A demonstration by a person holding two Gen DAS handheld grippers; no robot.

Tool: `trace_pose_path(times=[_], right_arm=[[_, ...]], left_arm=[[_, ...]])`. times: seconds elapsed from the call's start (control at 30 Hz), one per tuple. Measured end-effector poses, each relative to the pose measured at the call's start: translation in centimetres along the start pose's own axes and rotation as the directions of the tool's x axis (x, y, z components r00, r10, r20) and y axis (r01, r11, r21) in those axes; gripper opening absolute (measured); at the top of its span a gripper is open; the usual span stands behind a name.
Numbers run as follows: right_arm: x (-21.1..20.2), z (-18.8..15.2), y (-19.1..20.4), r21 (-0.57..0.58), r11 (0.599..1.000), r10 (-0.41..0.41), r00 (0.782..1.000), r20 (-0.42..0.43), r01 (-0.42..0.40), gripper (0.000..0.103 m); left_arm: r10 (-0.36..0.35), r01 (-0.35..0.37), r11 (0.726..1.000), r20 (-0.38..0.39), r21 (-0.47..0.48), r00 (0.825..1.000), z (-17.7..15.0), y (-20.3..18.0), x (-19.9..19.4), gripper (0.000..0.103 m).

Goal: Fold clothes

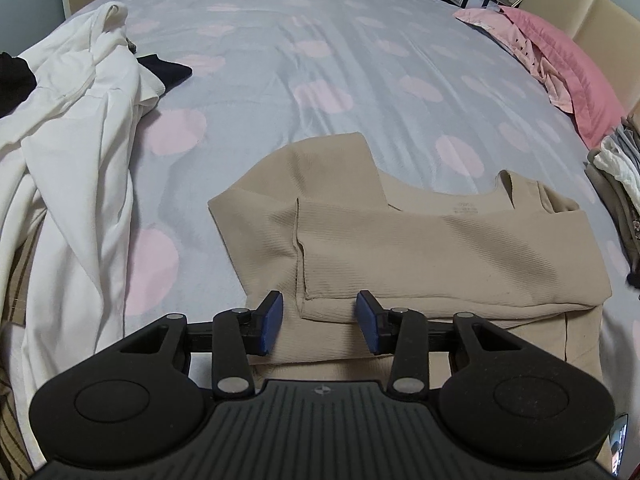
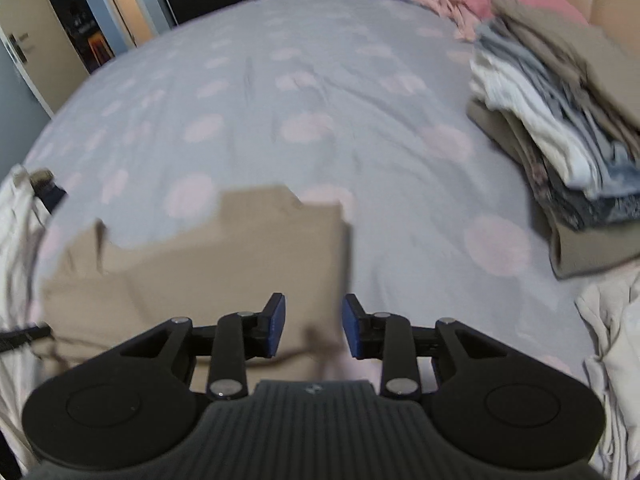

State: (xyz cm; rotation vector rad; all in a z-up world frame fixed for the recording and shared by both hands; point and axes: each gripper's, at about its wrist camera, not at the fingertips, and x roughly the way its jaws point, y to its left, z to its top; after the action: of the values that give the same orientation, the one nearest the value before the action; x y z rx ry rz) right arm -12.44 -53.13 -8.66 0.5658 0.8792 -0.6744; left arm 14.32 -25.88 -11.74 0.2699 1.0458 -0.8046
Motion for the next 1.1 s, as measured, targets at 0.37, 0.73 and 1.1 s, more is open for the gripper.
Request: trace_pose_path(times=[0.37,0.73,1.1], right_arm=[[3.3,-2.6,-0.4,-0.006,0.997,0.073,0.991,-0.110,-0.074,0.035],[4.0,-2.2,1.0,-0.026,0.997,0.070,0.991,-0.113,-0.073,0.035],[4.2,-2.3,0.3,-0.011,0.997,0.072,0.991,-0.116,-0.074,0.035]], left_arm=[[-0.060,0.061,0.998,0.039,-0.017,0.997,0.4,-0.5,-0.1,0.000],[-0.083,0.082,0.988,0.000,-0.127,0.997,0.7,1.1,0.3,0.022],[-0.094,0.094,0.985,0.007,-0.142,0.996,0.4,0.9,1.2,0.000]])
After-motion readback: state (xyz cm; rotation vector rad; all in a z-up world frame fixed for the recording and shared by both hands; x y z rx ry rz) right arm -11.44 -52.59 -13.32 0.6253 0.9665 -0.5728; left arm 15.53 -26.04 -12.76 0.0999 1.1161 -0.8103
